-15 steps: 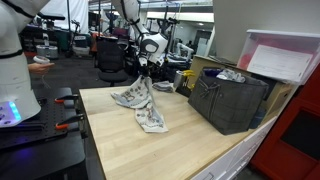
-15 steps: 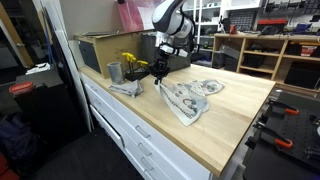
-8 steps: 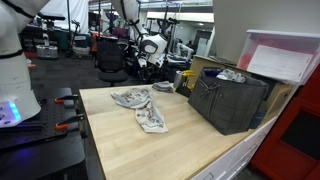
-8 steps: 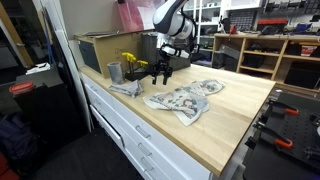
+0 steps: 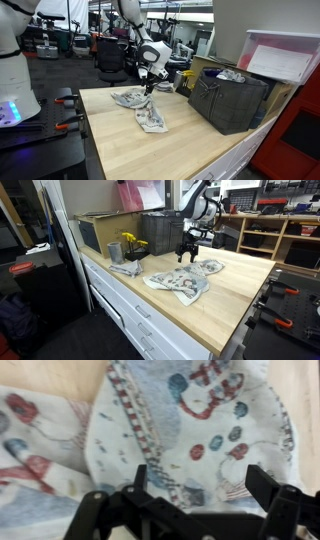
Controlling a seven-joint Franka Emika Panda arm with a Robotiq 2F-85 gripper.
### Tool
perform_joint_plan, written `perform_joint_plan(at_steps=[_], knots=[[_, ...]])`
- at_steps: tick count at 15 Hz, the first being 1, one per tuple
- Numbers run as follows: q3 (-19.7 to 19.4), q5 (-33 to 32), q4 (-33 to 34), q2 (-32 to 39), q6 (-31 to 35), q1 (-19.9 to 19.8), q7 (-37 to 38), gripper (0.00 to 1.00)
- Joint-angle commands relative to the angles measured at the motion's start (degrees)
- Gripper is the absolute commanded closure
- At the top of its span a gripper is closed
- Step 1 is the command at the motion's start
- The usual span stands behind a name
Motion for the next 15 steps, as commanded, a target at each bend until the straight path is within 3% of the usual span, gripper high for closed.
perform_joint_plan(at_steps=[1, 7, 14, 15], knots=[[-4.3, -0.6, -10.0, -4.7, 6.0, -2.4, -0.1, 0.00], [-10.1, -1.6, -15.1, -3.4, 10.8, -4.7, 4.3, 0.00], [-11.4, -1.4, -17.8, -1.1, 15.9, -4.1, 11.3, 0.00], [-11.3, -1.5, -18.1, -0.5, 17.3, -3.8, 11.9, 0.25]])
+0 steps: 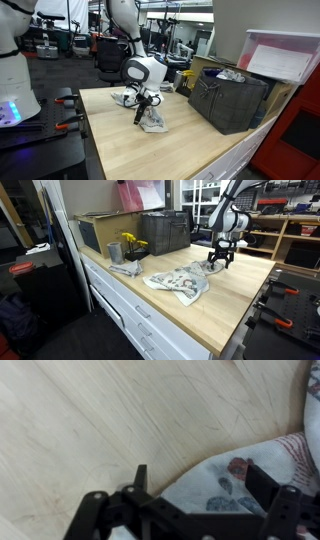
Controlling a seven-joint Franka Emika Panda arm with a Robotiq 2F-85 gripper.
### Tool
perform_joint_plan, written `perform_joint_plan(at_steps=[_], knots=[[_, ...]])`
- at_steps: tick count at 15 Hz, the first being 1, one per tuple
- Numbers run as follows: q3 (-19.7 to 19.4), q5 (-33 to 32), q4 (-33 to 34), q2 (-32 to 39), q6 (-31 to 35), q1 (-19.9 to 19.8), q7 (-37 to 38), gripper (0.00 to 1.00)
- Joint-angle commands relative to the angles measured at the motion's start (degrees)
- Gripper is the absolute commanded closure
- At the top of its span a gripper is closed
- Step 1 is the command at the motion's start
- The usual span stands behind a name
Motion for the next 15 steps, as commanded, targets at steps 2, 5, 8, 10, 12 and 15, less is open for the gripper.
perform_joint_plan(at_steps=[2, 5, 8, 10, 12, 15], knots=[[-0.2, -1.2, -2.0, 1.6, 5.7, 1.5, 4.9, 0.34], [-0.4, -2.0, -2.2, 1.7, 7.7, 2.2, 6.3, 0.56], [-0.5, -2.8, -2.3, 1.2, 7.6, 2.5, 7.7, 0.78], [-0.3, -3.3, -2.4, 0.3, 6.8, 2.4, 7.7, 0.93], [-0.5, -3.3, -2.7, -1.3, 5.5, 1.7, 7.3, 1.00], [-1.4, -5.0, -3.0, -3.9, 1.1, -0.1, 4.5, 0.97]])
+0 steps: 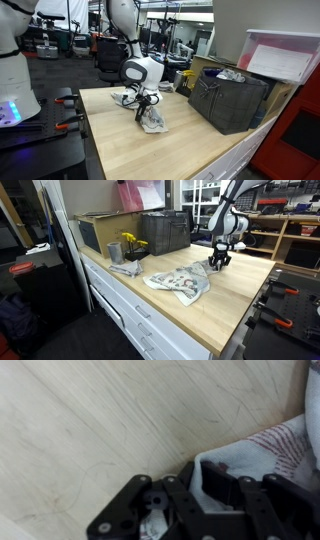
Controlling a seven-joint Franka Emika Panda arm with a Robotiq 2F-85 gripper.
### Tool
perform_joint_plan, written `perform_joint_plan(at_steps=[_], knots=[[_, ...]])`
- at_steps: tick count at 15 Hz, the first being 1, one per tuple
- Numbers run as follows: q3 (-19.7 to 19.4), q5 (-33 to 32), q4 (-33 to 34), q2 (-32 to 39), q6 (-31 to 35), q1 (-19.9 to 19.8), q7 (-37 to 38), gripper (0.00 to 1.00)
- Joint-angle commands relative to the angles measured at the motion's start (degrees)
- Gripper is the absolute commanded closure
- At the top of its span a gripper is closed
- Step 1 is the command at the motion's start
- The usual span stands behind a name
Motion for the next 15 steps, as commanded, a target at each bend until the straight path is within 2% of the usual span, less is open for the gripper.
perform_joint_plan(at_steps=[1, 4, 6, 9, 12, 13, 14, 15], knots=[[-2.5, -4.6, -1.9, -5.3, -5.2, -1.6, -1.8, 0.97], [-7.1, -11.3, -1.1, -8.1, -12.9, -1.7, -1.8, 0.97], [-11.6, -18.1, -0.6, -9.3, -15.9, -0.3, 1.1, 0.97], [-18.5, -32.2, 0.0, -9.9, -14.3, 3.0, 8.8, 0.97], [-23.6, -46.9, -0.1, -10.0, -12.5, 6.4, 17.2, 0.97], [-23.9, -49.8, -0.4, -10.3, -12.7, 6.9, 18.9, 0.77], [-23.5, -51.0, -0.8, -10.9, -13.2, 6.9, 19.7, 0.62], [-22.6, -51.0, -1.5, -11.7, -13.8, 6.8, 19.8, 0.55]])
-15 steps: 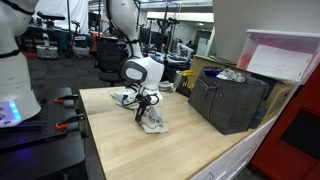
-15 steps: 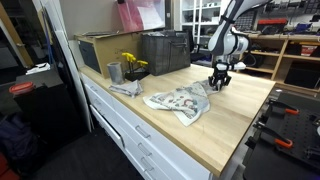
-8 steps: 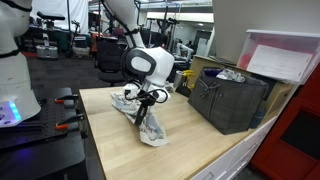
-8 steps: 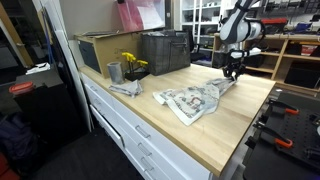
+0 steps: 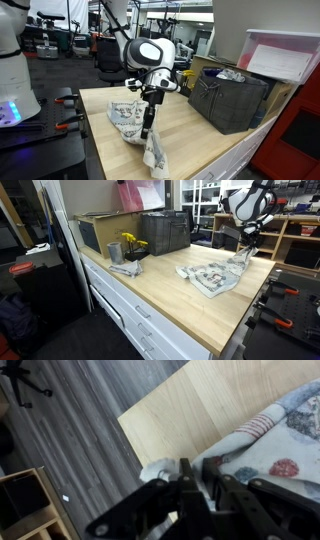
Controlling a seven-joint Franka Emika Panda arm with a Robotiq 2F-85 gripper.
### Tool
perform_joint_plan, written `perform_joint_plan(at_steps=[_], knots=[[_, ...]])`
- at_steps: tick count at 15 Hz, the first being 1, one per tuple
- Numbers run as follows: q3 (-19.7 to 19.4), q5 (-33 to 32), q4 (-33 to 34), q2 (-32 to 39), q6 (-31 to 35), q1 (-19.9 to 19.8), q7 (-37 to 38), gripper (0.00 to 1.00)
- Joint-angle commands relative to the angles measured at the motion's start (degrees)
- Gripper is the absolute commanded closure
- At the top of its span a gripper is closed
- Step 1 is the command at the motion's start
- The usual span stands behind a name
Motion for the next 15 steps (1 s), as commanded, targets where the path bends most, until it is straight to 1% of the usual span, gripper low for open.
perform_joint_plan(at_steps=[1, 2, 4, 7, 8, 9, 15], knots=[[0.9, -2.9, -2.3, -3.0, -0.7, 1.2, 2.7, 0.49], [1.8, -2.0, -2.7, -3.4, -0.8, 1.0, 2.0, 0.40], [5.4, 2.8, -3.9, -4.8, -1.9, -0.2, -2.4, 0.27], [10.8, 10.2, -5.3, -6.1, -1.8, -0.9, -7.7, 0.03], [12.3, 12.1, -5.4, -6.0, -1.6, -0.8, -9.0, 0.00], [14.3, 15.1, -5.4, -6.1, -1.8, -1.0, -11.2, 0.00], [22.2, 24.6, -3.8, -4.1, -2.4, 0.5, -16.3, 0.00]])
